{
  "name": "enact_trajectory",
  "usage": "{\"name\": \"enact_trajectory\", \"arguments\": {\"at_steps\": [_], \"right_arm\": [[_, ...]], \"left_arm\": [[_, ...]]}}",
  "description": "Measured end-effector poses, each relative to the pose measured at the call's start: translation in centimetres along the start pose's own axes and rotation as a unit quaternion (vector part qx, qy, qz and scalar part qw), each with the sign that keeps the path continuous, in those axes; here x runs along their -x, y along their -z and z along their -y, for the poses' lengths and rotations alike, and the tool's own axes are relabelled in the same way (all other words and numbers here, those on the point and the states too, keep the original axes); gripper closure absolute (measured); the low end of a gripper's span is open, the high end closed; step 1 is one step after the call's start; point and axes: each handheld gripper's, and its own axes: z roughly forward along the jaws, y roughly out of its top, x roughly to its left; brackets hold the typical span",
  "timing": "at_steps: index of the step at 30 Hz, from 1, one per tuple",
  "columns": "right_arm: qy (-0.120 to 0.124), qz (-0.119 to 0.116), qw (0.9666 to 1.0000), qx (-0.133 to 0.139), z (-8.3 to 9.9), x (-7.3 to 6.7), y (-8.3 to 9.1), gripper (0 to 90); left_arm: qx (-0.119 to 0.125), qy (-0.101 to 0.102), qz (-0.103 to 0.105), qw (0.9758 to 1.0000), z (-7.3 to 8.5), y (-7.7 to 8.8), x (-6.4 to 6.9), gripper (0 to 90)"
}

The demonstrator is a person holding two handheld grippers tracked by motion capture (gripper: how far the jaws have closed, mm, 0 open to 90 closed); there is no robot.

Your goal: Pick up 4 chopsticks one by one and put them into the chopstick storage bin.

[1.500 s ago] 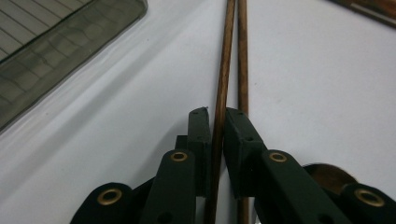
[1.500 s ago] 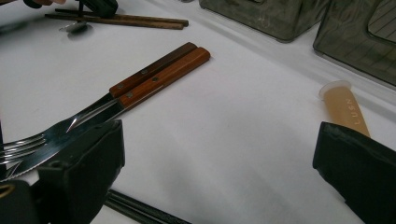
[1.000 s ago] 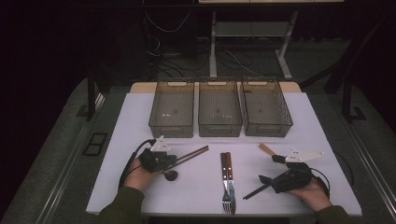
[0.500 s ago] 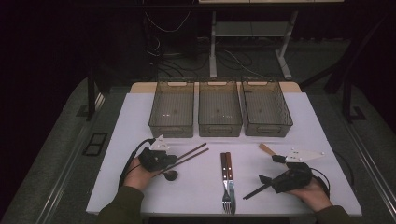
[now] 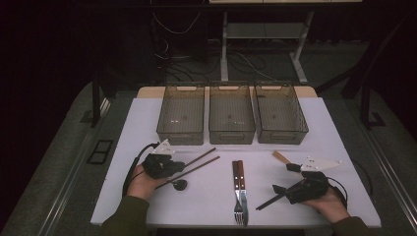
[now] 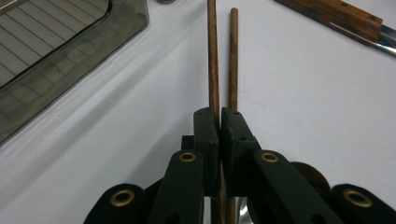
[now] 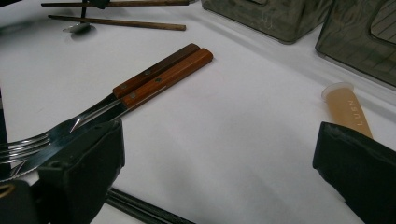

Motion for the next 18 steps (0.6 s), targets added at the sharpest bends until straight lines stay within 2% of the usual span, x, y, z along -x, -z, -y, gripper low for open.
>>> {"name": "enact_trajectory", "arguments": {"at_steps": [3, 11, 18], "right_arm": [[0.0, 0.0, 1.0, 0.001, 0.0, 0.0, 0.0, 2.4], [0.002, 0.001, 1.0, 0.0, 0.0, 0.0, 0.0, 2.4], [0.003, 0.001, 1.0, 0.0, 0.0, 0.0, -0.1, 2.4]], "left_arm": [[0.003, 0.007, 0.004, 1.0, -0.2, 0.3, 0.1, 85.2], [0.019, 0.01, 0.005, 0.9998, -0.6, 1.4, 0.2, 85.2], [0.046, 0.025, 0.003, 0.9986, -1.1, 2.7, 0.1, 85.2]]}}
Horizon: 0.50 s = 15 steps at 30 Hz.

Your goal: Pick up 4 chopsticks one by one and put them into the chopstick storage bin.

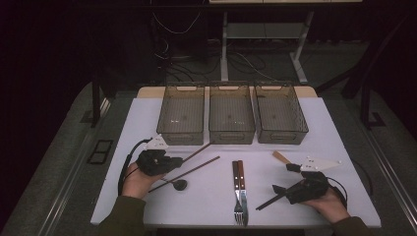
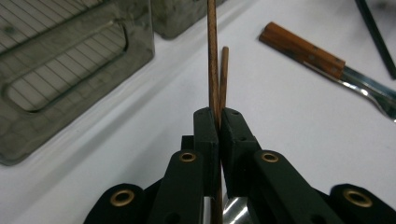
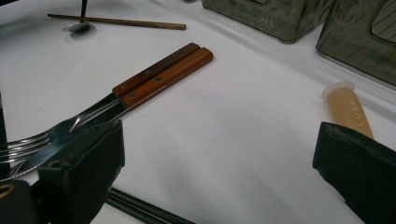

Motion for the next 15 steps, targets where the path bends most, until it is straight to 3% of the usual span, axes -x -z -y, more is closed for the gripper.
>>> {"name": "enact_trajectory", "arguments": {"at_steps": [15], "right_arm": [[0.001, 0.001, 1.0, 0.0, 0.0, 0.0, 0.0, 2.4]], "left_arm": [[0.03, 0.009, -0.015, 0.9994, -1.1, 1.6, -0.6, 85.2]]}}
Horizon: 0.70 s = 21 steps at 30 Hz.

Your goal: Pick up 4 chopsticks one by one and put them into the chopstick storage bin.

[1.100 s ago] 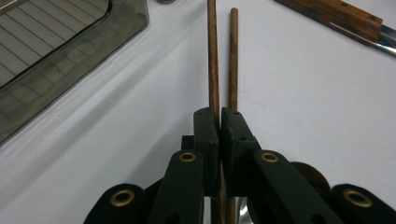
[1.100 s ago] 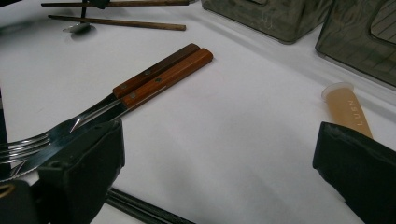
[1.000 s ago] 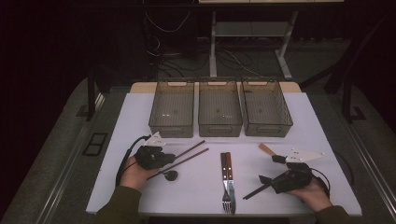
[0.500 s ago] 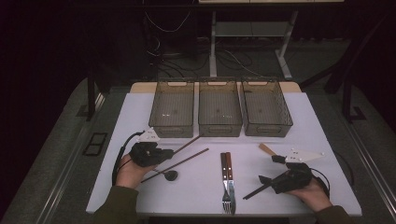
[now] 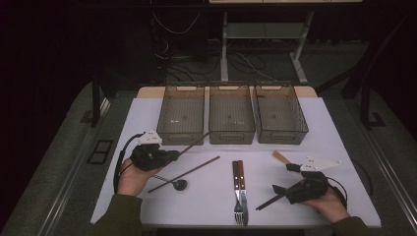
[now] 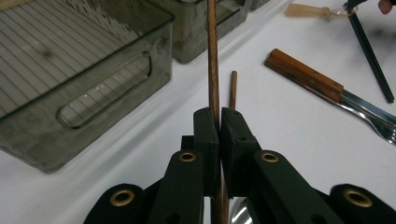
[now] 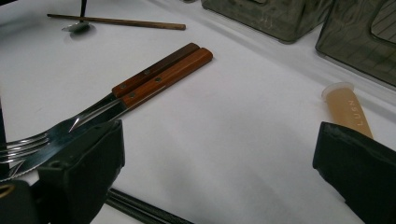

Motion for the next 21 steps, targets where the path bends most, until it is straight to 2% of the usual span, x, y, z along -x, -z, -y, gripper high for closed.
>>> {"name": "enact_trajectory", "arguments": {"at_steps": [8, 12, 21], "right_arm": [[-0.001, 0.0, 1.0, 0.001, 0.0, 0.0, 0.0, 2.4], [-0.002, -0.001, 1.0, 0.002, 0.0, 0.0, 0.1, 2.4], [-0.004, -0.001, 1.0, 0.004, 0.0, 0.0, 0.1, 2.4]], "left_arm": [[0.0, -0.001, -0.011, 0.9999, -1.2, -0.3, -0.7, 85.2], [0.006, 0.005, -0.012, 0.9999, -1.8, -0.6, -0.9, 85.2], [-0.004, 0.004, -0.022, 0.9997, -3.7, -1.0, -2.0, 85.2]]}}
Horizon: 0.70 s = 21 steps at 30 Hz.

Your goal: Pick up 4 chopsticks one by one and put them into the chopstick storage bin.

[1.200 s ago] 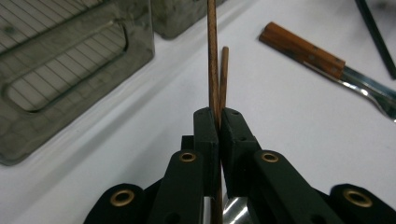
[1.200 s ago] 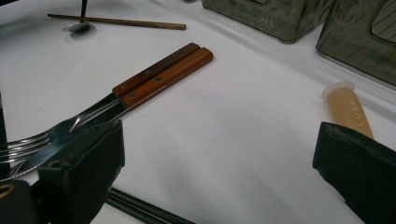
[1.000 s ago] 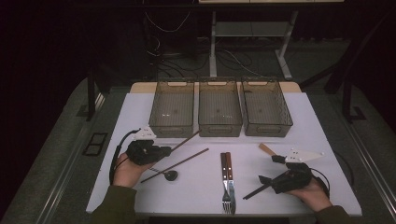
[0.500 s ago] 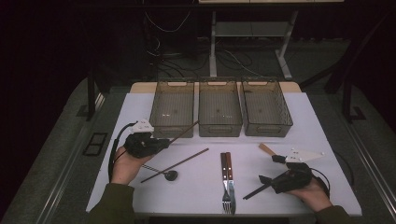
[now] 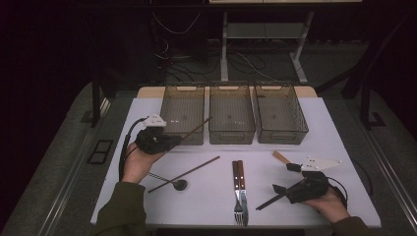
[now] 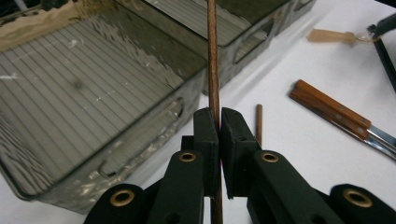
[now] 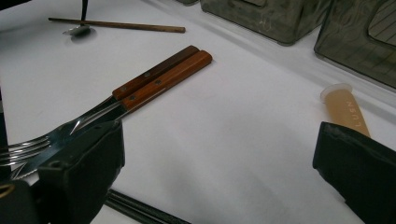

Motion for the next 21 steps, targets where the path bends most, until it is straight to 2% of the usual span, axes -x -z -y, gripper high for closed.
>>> {"name": "enact_trajectory", "arguments": {"at_steps": [5, 12, 17, 21], "right_arm": [[0.001, -0.001, 1.0, 0.002, 0.0, 0.0, 0.0, 2.4], [0.001, -0.002, 1.0, 0.002, 0.0, 0.0, 0.0, 2.4], [0.002, -0.001, 1.0, 0.002, 0.0, 0.0, 0.0, 2.4], [0.001, -0.001, 1.0, 0.003, 0.0, 0.0, 0.1, 2.4]], "left_arm": [[0.003, 0.005, -0.007, 1.0, -1.2, -0.2, -0.9, 85.2], [0.014, 0.027, -0.015, 0.9994, -2.8, -0.6, -2.5, 85.2], [0.005, 0.028, -0.031, 0.9991, -4.2, -1.2, -3.2, 85.2], [0.007, 0.037, -0.042, 0.9984, -5.0, -1.8, -3.9, 85.2]]}}
